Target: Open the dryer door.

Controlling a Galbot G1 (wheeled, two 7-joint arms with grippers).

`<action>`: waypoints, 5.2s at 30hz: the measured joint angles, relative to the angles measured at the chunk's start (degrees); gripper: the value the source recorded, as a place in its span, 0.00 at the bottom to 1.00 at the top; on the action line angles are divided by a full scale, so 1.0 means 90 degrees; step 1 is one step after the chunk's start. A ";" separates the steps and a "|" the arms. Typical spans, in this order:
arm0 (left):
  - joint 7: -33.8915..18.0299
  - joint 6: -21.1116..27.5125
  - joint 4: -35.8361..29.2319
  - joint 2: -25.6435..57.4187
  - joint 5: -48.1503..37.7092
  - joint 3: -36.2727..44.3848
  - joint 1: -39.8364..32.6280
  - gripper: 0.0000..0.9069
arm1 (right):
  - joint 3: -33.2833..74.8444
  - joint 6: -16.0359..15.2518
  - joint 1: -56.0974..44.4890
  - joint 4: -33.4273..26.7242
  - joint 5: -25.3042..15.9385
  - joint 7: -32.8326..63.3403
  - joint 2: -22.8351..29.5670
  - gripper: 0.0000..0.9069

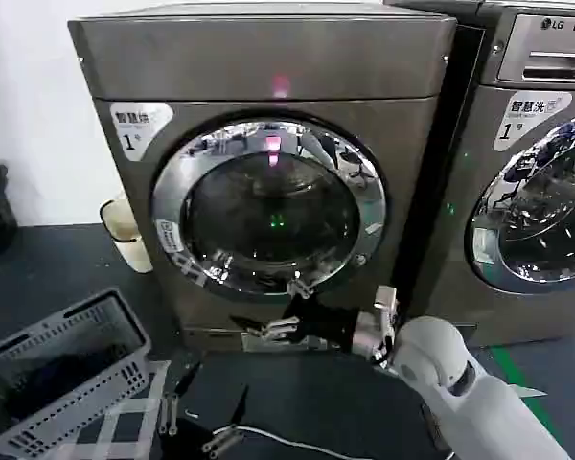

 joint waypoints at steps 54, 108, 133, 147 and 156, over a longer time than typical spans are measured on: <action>-0.1148 0.0152 -0.1249 -0.0585 0.0734 -0.0518 0.0784 1.00 | -0.2460 0.1352 0.2851 -0.4673 -0.0155 0.0676 0.2174 1.00; -0.1437 0.0034 -0.1287 -0.0688 0.1125 -0.0484 0.1076 1.00 | -0.2806 0.1400 0.3690 -0.6305 -0.0448 -0.0055 0.3501 1.00; -0.1094 0.0758 -0.1286 -0.0688 0.0277 -0.1499 0.0718 1.00 | -0.3295 0.1567 0.3504 -0.5133 0.0040 -0.1511 0.2683 1.00; -0.0505 0.1584 -0.0846 -0.0417 -0.1439 -0.3448 -0.0307 1.00 | -0.3266 0.1625 0.3025 -0.3555 0.0236 -0.2041 0.1774 1.00; -0.0367 0.1637 -0.0556 -0.0047 -0.1698 -0.3537 -0.0722 1.00 | -0.2986 0.1976 0.2673 -0.2945 0.0325 -0.3168 0.1174 1.00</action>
